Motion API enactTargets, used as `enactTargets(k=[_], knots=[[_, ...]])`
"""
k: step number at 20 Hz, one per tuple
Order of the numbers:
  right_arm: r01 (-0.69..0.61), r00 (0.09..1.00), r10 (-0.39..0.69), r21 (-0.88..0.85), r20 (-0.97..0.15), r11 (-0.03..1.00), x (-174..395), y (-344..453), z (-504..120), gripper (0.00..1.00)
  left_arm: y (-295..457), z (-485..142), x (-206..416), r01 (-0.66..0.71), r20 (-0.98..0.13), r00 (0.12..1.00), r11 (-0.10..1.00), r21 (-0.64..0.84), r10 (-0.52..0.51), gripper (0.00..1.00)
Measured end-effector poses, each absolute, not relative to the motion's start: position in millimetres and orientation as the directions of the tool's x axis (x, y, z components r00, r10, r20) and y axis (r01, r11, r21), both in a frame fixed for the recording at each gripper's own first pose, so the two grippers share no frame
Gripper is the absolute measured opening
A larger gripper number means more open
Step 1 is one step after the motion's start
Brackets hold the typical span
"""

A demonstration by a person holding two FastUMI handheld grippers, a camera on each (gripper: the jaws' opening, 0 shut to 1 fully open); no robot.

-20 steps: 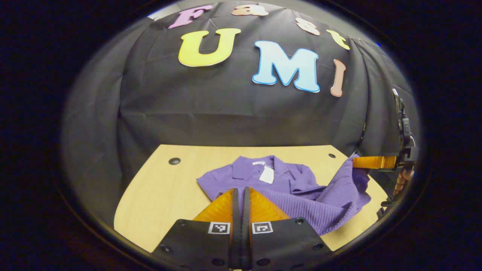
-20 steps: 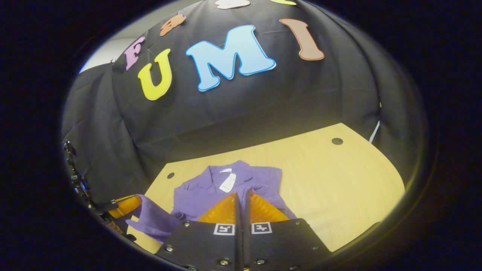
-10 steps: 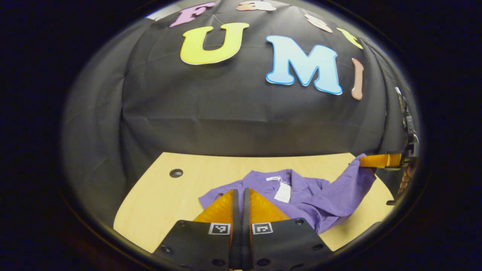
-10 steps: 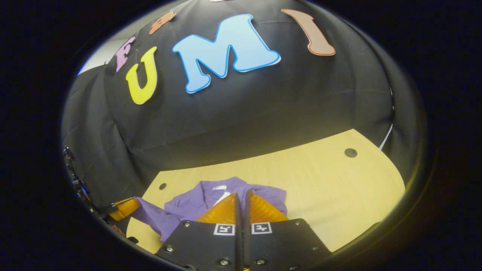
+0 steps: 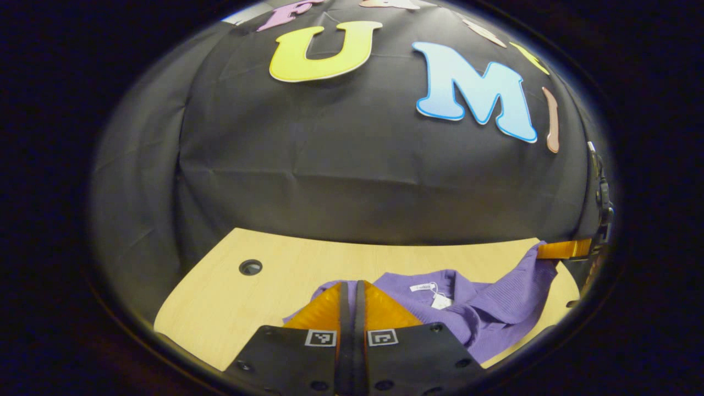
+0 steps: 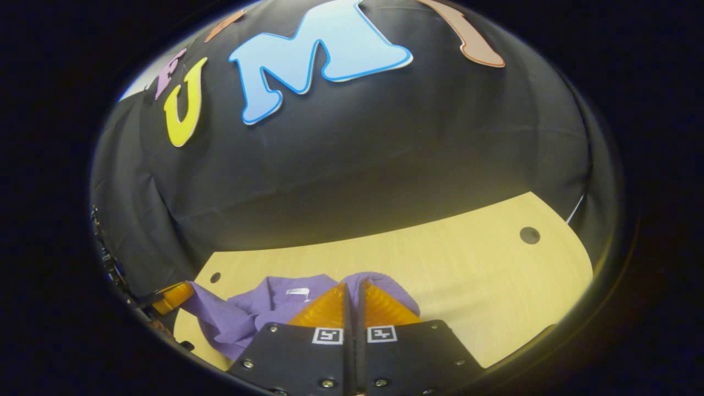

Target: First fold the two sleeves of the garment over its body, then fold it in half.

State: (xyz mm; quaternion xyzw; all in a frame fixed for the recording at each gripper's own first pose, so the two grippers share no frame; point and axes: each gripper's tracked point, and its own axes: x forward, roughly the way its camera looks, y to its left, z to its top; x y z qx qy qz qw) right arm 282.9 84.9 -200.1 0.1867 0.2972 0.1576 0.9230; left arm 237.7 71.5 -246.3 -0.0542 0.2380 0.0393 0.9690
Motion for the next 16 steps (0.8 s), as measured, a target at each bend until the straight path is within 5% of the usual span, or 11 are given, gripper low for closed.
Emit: enactTargets(k=[8,13,15,16], knots=[[-0.176,0.763,0.362,0.366,-0.536,0.914,307.5,93.2,-233.7,0.03,77.3,-283.8,261.4,-0.122,-0.487,0.868,0.992,-0.018,0.098,0.07],[-0.194,0.759,0.34,0.306,-0.555,0.932,302.8,94.4,-237.3,0.08,66.5,-276.3,262.9,-0.096,-0.477,0.876,0.995,-0.019,0.075,0.17],[-0.207,0.767,0.334,0.281,-0.548,0.937,299.0,93.6,-231.7,0.12,60.5,-272.4,260.2,-0.083,-0.481,0.875,0.996,-0.031,0.058,0.32],[-0.209,0.774,0.327,0.268,-0.543,0.94,297.9,92.3,-225.9,0.26,57.4,-270.4,258.5,-0.08,-0.483,0.874,0.996,-0.041,0.05,0.43]])
